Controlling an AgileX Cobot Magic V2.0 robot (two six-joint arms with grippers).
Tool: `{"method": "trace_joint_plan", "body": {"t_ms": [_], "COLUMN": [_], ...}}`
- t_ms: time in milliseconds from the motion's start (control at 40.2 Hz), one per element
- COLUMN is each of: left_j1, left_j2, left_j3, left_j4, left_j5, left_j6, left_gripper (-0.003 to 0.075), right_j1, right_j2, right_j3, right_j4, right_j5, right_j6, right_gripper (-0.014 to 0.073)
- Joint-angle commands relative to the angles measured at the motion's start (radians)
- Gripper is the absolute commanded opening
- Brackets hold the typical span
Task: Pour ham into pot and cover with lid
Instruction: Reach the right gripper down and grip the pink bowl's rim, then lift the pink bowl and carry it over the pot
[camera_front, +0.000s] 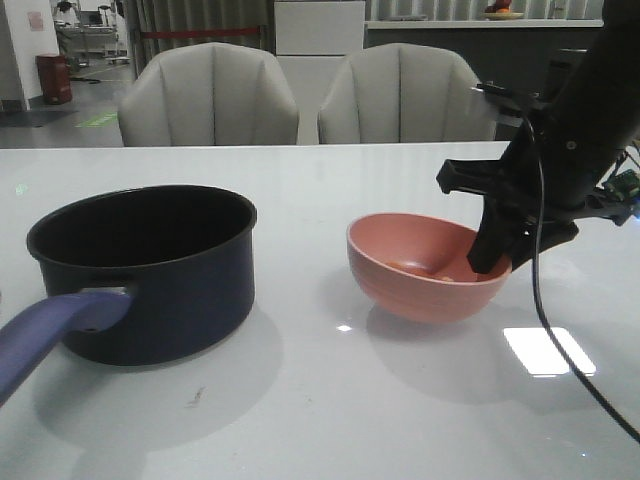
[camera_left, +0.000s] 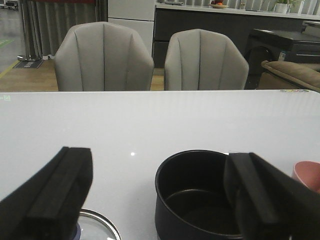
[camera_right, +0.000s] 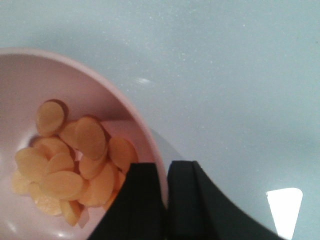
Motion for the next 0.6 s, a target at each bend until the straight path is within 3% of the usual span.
{"method": "trace_joint_plan", "body": {"t_ms": [0,323,572], "left_j1": [-0.008,-0.008,-0.008], "left_j2": [0.006,0.006,0.006], "left_j3": [-0.029,-0.029,-0.029], "left_j4": [-0.009,-0.009,-0.009], "left_j5": [-0.086,-0.086,-0.086], "left_j6": [-0.002,-0.002,-0.002], "left_gripper": [0.0585,0.0585,0.0585], "right_j1": [-0.003,0.093,0.282], "right_j2": [-0.044,-0.095,-0.104], "right_j3": [-0.040,-0.235,-0.292], "right_j4": [0.009,0.009,-0.012], "right_j5": [-0.035,0.011,-0.228], "right_j6": [-0.013,-0.046,-0.117], "right_gripper": [0.0131,0.0131,0.0131]}}
